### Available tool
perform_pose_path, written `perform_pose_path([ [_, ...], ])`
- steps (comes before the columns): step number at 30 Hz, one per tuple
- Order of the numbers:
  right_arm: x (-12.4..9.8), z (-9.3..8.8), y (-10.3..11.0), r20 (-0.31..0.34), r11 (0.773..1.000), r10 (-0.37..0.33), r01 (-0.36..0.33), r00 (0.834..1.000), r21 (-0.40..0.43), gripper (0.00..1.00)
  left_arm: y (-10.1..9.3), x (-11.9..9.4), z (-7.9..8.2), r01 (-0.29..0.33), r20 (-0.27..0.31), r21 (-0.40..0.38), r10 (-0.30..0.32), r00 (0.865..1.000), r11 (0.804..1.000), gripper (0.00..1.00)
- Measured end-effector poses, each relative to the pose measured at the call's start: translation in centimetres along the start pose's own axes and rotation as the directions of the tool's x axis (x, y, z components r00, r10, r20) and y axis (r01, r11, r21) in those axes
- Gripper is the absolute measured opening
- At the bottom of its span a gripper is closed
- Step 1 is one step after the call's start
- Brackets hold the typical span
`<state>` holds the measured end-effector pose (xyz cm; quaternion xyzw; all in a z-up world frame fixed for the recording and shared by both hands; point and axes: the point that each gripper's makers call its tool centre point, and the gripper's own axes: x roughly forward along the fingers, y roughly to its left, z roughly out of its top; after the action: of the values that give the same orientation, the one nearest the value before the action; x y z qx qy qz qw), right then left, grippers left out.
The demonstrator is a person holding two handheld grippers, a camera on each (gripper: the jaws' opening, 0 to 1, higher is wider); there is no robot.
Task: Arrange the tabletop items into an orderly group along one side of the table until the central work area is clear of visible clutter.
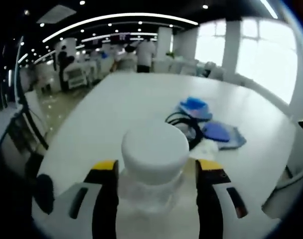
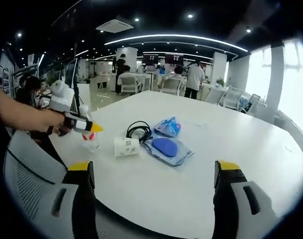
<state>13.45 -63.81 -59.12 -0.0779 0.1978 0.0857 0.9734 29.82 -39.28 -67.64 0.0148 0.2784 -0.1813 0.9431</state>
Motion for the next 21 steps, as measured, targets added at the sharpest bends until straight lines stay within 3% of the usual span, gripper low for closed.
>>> perform_pose_path([
  [5, -0.04, 0.07, -0.23, 0.01, 1.0, -0.016, 0.016, 1.0, 0.001, 1.0, 0.75, 0.36, -0.55, -0.028, -0.004, -0.015, 0.028, 1.0, 1.0, 0.51],
  [21, -0.06, 0.07, -0.56, 0.017, 0.999, -0.038, 0.038, 0.999, -0.005, 0.95, 0.56, 0.57, -0.41, 0.004, -0.004, -0.008, -0.004, 1.0, 1.0, 0.48],
])
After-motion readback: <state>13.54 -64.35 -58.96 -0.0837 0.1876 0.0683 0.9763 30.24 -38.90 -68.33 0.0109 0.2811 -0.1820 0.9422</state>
